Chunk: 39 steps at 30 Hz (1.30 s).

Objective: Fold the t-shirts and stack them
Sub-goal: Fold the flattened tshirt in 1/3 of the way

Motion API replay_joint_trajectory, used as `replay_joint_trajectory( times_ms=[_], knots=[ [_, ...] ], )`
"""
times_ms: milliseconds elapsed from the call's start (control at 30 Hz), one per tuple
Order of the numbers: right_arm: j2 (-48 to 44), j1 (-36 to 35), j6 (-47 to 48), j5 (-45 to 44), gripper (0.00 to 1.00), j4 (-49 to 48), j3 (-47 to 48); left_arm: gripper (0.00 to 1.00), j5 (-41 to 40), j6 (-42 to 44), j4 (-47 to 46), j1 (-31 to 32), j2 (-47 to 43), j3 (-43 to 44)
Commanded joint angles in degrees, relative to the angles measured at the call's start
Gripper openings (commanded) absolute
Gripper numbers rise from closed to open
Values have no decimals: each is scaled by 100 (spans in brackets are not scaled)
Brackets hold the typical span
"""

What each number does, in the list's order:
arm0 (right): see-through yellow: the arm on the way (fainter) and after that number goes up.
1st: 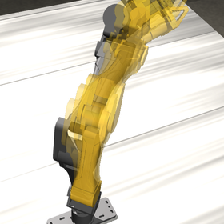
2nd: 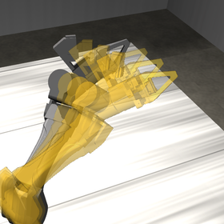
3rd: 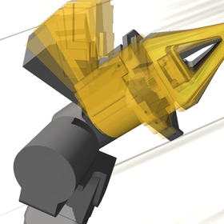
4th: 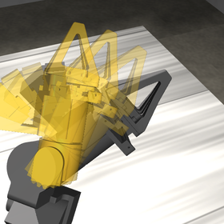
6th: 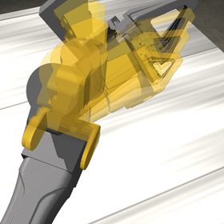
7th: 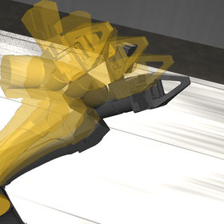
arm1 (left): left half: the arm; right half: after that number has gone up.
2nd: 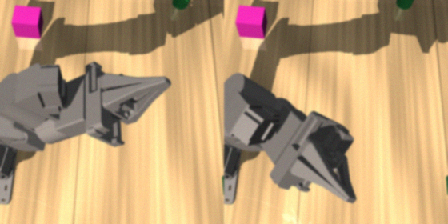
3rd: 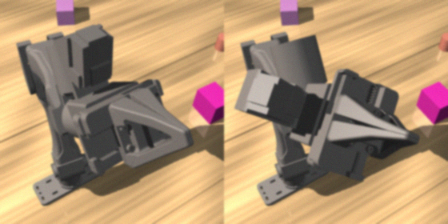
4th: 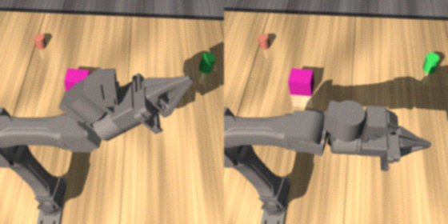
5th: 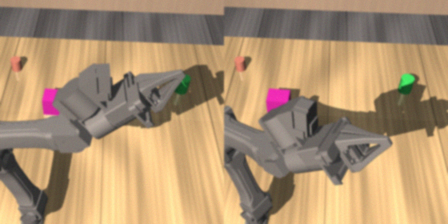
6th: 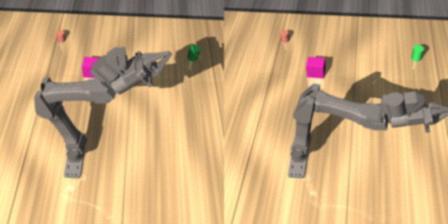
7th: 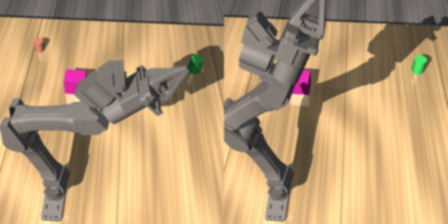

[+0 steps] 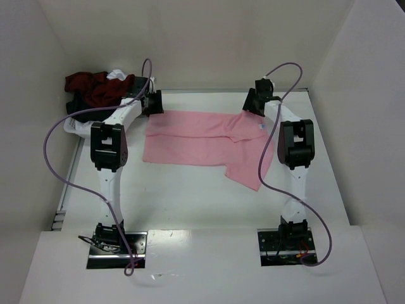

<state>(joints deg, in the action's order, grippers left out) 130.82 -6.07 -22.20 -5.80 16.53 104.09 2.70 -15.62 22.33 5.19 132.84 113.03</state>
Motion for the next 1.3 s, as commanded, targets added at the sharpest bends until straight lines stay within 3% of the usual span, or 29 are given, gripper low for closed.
replay_joint_trajectory(
  times_ms=[0, 200, 367, 600, 767, 1033, 1100, 1267],
  knots=[
    [197, 18, 233, 44, 66, 51, 839, 60, 354, -240, -150, -106, 163, 333],
    [628, 18, 295, -139, 66, 499, 1710, 52, 477, -293, -97, -159, 375, 395],
    [558, 18, 602, -395, 68, 658, 1939, 52, 477, -293, -97, -159, 498, 448],
    [944, 18, 1199, 518, 62, 982, 2422, 51, 591, -293, 78, -211, 726, 623],
    [998, 18, 1279, 651, 54, 931, 2081, 46, 591, -293, 79, -211, 779, 676],
    [1050, 18, 1279, 651, 51, 931, 1790, 35, 591, -240, 255, -211, 884, 852],
    [1050, 18, 1279, 651, 46, 931, 1790, 35, 591, -240, 255, -211, 937, 852],
    [1050, 18, 1174, 581, 18, 931, 1684, 34, 591, -240, 307, -211, 989, 905]
  ],
)
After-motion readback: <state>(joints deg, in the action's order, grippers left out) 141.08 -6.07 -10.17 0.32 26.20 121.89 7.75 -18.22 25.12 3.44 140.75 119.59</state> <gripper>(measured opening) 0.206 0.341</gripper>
